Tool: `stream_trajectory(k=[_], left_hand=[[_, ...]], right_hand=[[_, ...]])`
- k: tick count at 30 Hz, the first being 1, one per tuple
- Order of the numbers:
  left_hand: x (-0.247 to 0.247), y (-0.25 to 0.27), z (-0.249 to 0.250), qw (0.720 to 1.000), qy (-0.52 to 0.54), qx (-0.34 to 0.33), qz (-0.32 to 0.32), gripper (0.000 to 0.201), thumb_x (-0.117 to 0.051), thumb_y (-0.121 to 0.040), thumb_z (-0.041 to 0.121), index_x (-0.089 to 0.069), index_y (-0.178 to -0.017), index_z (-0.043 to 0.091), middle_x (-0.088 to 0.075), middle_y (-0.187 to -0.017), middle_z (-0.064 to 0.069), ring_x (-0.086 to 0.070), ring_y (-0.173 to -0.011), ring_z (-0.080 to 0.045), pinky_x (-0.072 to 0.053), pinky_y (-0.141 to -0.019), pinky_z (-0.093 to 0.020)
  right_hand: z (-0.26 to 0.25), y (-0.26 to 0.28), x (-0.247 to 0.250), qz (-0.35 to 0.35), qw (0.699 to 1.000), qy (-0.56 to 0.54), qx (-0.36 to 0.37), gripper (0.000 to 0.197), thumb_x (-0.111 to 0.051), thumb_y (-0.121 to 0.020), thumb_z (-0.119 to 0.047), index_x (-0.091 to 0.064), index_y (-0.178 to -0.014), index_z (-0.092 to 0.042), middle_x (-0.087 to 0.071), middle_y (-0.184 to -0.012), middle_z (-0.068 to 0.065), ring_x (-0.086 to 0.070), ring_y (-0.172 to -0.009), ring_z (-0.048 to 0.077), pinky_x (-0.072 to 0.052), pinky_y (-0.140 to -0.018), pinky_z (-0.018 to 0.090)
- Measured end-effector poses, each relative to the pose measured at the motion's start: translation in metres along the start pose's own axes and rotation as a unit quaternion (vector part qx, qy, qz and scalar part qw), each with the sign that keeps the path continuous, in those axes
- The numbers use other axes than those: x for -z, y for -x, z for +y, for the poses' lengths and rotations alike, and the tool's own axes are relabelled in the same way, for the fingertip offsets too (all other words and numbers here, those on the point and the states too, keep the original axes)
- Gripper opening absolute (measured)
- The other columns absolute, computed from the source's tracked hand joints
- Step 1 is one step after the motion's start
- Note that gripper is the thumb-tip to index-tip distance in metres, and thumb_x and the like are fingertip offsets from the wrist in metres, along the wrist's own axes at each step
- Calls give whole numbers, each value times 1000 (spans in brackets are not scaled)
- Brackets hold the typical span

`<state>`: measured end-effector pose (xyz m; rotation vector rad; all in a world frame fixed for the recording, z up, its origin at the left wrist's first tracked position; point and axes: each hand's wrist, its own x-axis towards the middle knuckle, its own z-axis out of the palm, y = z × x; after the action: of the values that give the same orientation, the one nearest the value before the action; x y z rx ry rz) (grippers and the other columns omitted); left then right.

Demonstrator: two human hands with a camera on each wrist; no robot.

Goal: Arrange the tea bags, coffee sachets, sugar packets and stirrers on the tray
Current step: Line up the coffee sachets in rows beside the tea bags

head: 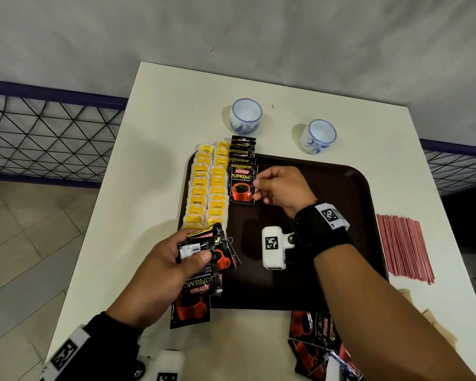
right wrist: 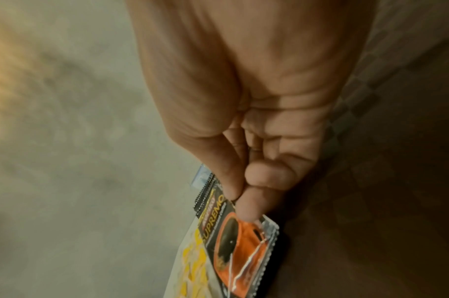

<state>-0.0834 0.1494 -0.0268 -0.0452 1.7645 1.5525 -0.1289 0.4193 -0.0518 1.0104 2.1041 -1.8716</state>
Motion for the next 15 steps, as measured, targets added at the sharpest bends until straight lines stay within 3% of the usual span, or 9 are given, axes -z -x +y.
stream_trajectory(k=[9,15], left_hand=[[-2,-1,-2,1000,6,7,-4,34,-63,-96,8,-66,-125,27,-77,-113,-1,-75,-102,-23,-58,-93,-50],[-1,-1,-2,1000,21,8,-4,35,-62,-96,5,-66,-125,25,-77,-111,-1,-75,-101,-23,-59,-89,-45]], right_hand=[[-1,2,-8,15,1000,12,0,11,-65,-89,6,-60,-87,-4,-65,-67,12,-66,-49,15,-48,-43,22],[-3,3,-12,28,999,15,-7,5,-62,-89,7,-64,-92,3,-66,-69,14,-68,-52,18,-52,-45,23]])
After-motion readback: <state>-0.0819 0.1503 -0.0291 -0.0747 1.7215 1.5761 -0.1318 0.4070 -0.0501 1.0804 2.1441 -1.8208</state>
